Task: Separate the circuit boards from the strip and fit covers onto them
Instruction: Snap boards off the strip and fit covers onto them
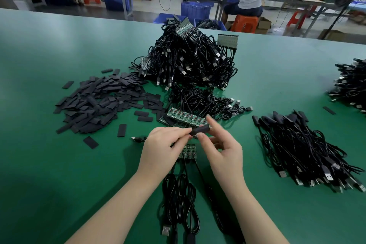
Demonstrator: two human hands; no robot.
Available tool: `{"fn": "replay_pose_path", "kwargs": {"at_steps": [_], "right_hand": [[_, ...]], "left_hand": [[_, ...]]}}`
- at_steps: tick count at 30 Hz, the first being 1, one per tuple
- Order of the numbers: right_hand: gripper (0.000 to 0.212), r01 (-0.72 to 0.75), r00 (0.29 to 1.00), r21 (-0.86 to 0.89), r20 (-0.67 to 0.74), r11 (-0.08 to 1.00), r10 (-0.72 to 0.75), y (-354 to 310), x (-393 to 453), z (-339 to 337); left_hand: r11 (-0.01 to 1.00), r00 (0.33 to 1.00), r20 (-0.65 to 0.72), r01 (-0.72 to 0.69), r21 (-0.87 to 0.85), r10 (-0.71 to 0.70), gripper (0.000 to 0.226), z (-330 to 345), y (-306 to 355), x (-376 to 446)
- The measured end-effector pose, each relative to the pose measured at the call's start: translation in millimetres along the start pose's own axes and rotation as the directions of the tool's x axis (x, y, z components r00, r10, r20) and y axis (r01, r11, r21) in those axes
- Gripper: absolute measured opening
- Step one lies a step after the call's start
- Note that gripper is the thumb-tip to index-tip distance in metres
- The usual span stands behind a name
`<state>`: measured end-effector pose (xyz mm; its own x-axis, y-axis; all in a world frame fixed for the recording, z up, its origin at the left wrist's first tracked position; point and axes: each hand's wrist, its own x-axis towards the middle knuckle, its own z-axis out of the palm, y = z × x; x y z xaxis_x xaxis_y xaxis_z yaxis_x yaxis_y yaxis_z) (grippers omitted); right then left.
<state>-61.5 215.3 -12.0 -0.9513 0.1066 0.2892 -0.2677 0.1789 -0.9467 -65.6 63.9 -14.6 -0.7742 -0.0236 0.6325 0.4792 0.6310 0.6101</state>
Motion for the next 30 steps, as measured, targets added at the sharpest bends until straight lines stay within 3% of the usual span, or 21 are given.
{"fn": "replay_pose_path", "kwargs": {"at_steps": [2, 5, 8, 9, 11, 14, 17, 20, 23, 27, 30], "right_hand": [[0.056, 0.0, 0.997, -0.05, 0.078, 0.999, 0.004, 0.8, -0.4, 0.0], [0.056, -0.113, 0.987, 0.027, 0.119, 0.993, 0.11, 1.9, 2.3, -1.4], [0.025, -0.136, 0.978, -0.049, 0.15, 0.989, 0.142, 1.4, 3.9, -0.7], [0.025, -0.134, 0.975, -0.093, 0.168, 0.987, 0.149, 2.8, 4.0, 0.3], [0.031, -0.133, 0.977, -0.095, 0.156, 0.987, 0.146, 4.0, 3.0, 1.0], [0.023, -0.13, 0.988, 0.009, 0.086, 0.992, 0.128, 0.5, 5.1, -1.8], [0.024, -0.175, 0.983, 0.129, 0.072, 0.976, 0.166, -0.4, 6.5, -3.8], [0.018, -0.181, 0.978, 0.048, 0.118, 0.982, 0.174, -0.3, 5.0, 0.0], [0.023, -0.187, 0.981, 0.107, 0.079, 0.977, 0.179, -1.4, 5.9, -0.3], [0.024, -0.159, 0.979, 0.115, 0.144, 0.981, 0.142, -4.4, 6.4, -4.2], [0.017, -0.178, 0.984, 0.165, 0.048, 0.97, 0.172, -5.1, 7.0, -5.7]], "left_hand": [[1.0, 1.0, 0.012, 0.024, -0.012, -0.024, 0.021, -1.0, -0.7, -0.5], [0.998, 0.997, 0.039, 0.061, -0.018, -0.06, 0.022, -2.0, -2.5, -0.3], [0.998, 0.997, 0.056, 0.049, -0.026, -0.048, 0.022, 0.6, -0.1, -0.9], [0.999, 0.997, 0.063, 0.038, -0.023, -0.037, 0.023, 1.1, 1.2, -1.3], [1.0, 0.997, 0.075, 0.017, -0.002, -0.017, 0.025, 1.1, 1.3, -2.1], [0.998, 0.99, 0.131, 0.055, 0.02, -0.057, 0.03, 0.1, -2.7, -0.6], [0.998, 0.976, 0.207, 0.064, 0.018, -0.066, 0.021, 2.5, -4.1, -0.1], [0.993, 0.978, 0.176, 0.113, -0.015, -0.109, 0.021, 3.1, -3.3, -1.5], [0.99, 0.978, 0.17, 0.133, -0.056, -0.122, 0.027, 2.8, -4.2, -2.2], [0.994, 0.985, 0.149, 0.094, -0.053, -0.085, 0.024, 4.2, -3.9, -3.7], [0.998, 0.987, 0.151, 0.053, -0.027, -0.049, 0.036, 3.3, -1.4, -3.1]]}}
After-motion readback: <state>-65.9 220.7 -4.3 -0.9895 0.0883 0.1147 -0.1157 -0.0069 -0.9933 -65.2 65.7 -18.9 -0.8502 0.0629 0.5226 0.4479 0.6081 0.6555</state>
